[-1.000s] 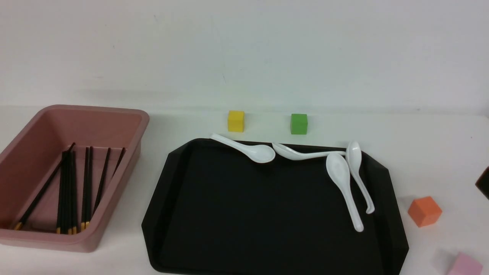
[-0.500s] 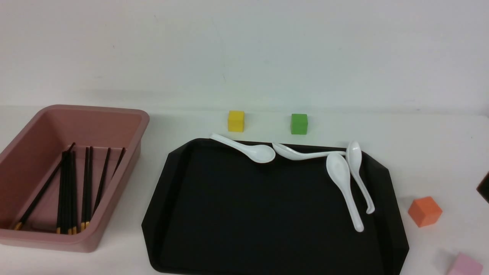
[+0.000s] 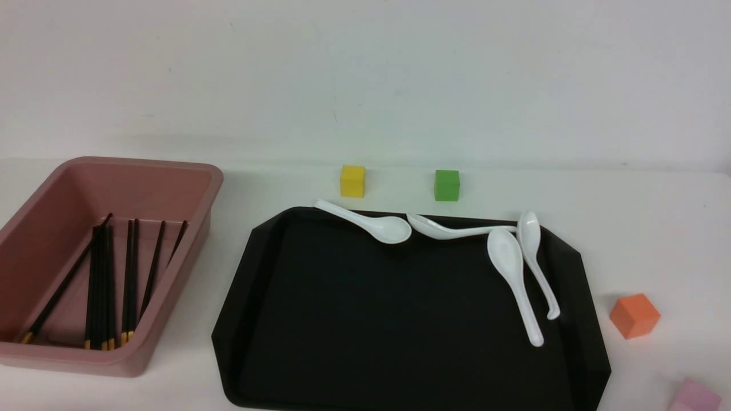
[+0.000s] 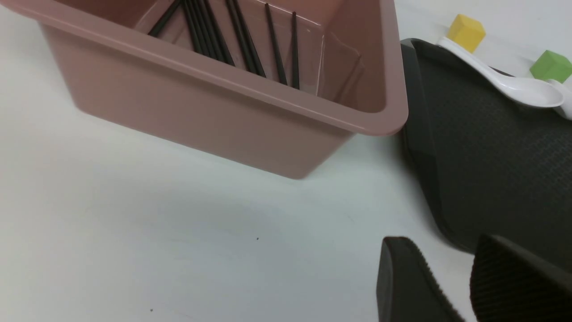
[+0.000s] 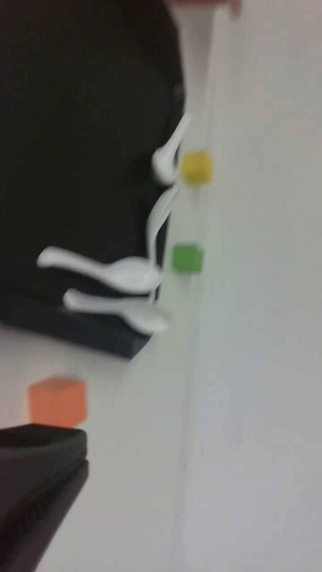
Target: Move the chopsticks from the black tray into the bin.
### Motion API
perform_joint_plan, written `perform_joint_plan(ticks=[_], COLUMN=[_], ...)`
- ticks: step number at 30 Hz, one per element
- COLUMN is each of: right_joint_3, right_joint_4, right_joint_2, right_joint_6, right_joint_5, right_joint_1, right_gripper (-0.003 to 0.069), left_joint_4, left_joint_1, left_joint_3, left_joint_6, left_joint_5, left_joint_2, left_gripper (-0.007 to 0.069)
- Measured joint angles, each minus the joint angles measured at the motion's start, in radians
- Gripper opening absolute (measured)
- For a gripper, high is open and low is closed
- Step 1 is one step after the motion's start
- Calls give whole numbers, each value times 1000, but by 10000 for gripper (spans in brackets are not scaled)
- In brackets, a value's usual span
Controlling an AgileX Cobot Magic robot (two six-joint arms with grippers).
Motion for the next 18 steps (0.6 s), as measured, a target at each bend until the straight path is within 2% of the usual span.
perform_joint_plan(ticks=[4, 7, 18], right_joint_3=[1, 1, -5], right_joint_4=[-16, -31, -42], right_joint_2=[-33, -34, -34], right_joint_6=[0, 0, 0], right_joint_5=[75, 203, 257], right_joint_1=[-59, -121, -131], right_gripper=[33, 33, 47], left_joint_4=[0, 0, 0], left_joint_1=[0, 0, 0], left_joint_3=[0, 0, 0], left_joint_6=[0, 0, 0], left_joint_5=[0, 0, 0], left_joint_2=[0, 0, 0], left_gripper=[238, 238, 238])
